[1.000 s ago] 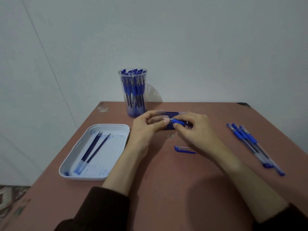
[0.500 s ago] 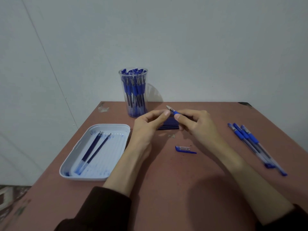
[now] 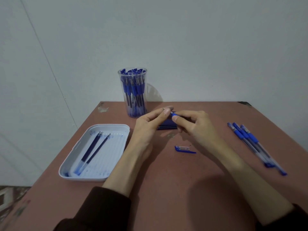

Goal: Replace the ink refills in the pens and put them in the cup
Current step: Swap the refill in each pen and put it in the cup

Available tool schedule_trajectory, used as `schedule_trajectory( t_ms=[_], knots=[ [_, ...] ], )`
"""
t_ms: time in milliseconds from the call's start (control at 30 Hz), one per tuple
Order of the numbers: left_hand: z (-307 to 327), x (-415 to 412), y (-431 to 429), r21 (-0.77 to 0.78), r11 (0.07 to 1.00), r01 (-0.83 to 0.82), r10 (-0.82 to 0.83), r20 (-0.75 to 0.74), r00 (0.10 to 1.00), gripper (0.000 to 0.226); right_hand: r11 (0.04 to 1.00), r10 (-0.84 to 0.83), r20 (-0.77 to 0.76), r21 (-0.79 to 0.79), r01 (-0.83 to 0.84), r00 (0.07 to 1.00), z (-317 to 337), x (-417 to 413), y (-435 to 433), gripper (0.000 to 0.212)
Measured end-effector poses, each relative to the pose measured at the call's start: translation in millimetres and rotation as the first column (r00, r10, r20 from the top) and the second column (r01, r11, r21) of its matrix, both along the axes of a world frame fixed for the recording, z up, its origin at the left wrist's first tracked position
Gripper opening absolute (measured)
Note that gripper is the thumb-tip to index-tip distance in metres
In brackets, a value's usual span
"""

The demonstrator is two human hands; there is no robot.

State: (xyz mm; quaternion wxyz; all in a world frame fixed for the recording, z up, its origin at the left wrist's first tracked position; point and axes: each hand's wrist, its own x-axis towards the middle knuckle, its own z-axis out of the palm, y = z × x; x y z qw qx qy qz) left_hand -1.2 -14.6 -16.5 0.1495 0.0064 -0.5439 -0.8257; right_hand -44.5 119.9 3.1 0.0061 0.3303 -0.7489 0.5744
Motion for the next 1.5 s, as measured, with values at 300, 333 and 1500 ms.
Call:
schedule_trajectory(
  t_ms=[300,333,1500],
  knots=[
    [3,1,3,-0.088,0.995,-0.044,0.045,0.007,0.999,0.021,0.999,-0.025,0.032,-0.036,0.026,0.999,0,1,1,0.006],
    [2,1,2,-0.100,0.992,-0.079,0.080,0.014,0.997,0.021,0.998,-0.034,0.033,-0.044,0.035,0.999,0,1,1,0.006],
    [1,0,-4,-0.192,0.976,-0.102,0.106,0.009,0.994,0.010,0.999,0.041,0.287,-0.038,-0.032,0.957,3,-2,0,0.011]
  ],
)
